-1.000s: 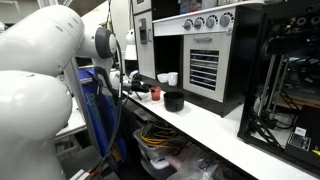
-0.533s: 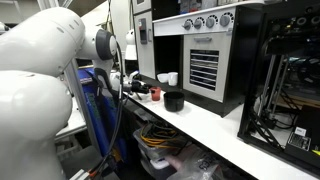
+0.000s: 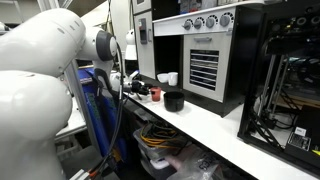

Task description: Pour the contents in the pink cup into the black pot

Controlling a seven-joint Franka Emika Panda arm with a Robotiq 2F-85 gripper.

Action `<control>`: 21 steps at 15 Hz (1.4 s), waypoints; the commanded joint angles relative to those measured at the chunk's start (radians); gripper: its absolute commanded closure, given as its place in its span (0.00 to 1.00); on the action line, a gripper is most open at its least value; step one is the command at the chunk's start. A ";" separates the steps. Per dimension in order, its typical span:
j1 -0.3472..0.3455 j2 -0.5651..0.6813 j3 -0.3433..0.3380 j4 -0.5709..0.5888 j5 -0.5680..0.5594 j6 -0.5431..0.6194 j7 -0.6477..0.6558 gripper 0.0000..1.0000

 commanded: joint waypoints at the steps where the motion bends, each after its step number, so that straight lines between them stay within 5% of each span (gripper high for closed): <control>1: -0.002 0.030 0.003 0.050 0.025 -0.027 0.049 0.00; 10: -0.002 0.041 0.003 0.068 0.030 -0.025 0.088 0.00; 11: -0.003 0.040 0.004 0.068 0.031 -0.024 0.087 0.25; 14: -0.003 0.037 0.006 0.068 0.032 -0.022 0.084 0.40; 21: -0.006 0.027 0.009 0.065 0.043 -0.023 0.089 0.49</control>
